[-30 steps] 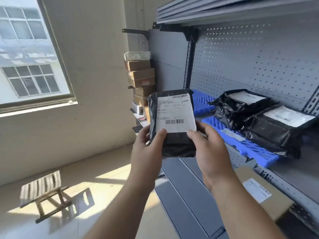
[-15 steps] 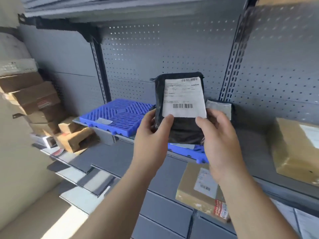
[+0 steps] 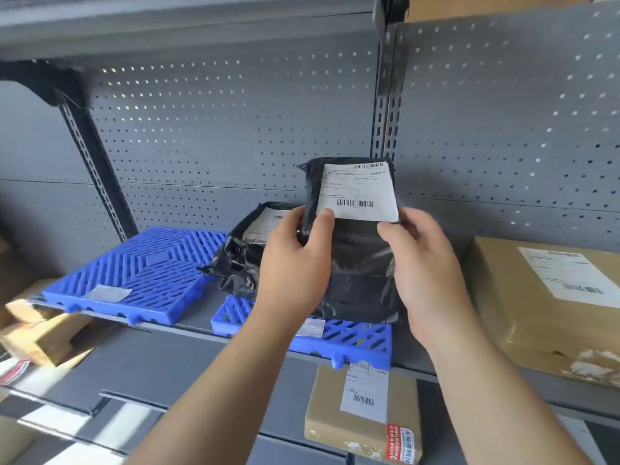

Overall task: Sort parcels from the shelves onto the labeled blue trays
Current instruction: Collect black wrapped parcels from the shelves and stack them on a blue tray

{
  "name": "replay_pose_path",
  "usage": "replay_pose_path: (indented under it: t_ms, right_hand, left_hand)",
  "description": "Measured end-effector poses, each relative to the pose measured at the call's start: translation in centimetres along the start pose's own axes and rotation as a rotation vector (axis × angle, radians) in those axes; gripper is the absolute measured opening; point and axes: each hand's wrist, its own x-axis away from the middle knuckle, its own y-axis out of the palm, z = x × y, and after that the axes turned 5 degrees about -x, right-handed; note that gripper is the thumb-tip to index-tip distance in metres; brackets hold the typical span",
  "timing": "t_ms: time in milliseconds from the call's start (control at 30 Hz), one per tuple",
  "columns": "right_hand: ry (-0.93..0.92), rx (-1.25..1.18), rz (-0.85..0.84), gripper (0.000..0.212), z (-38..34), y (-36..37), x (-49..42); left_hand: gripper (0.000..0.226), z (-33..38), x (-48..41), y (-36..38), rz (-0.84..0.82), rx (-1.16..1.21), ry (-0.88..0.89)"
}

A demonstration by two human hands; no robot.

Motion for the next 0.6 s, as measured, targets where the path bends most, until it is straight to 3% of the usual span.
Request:
replay_pose_path:
  t_ms: [167, 433, 600]
  right_hand:
    - [0.021, 0.042, 0.043, 0.019, 0.3, 0.0, -2.1]
    - [0.038, 0.104, 0.058, 0.02, 0.8, 0.9, -3.9]
    - [0.064, 0.151, 0.062, 0.023, 1.4, 1.7, -4.2]
  left_hand:
    - [0.035, -0.1, -2.0, 1.0, -0.057, -0.092, -0.008]
    - [0.04, -0.9, -4.8, 0.9, -0.137, -0.272, 0.016]
    - [0.055, -1.8, -5.7, 0.6, -0.165, -0.547, 0.17]
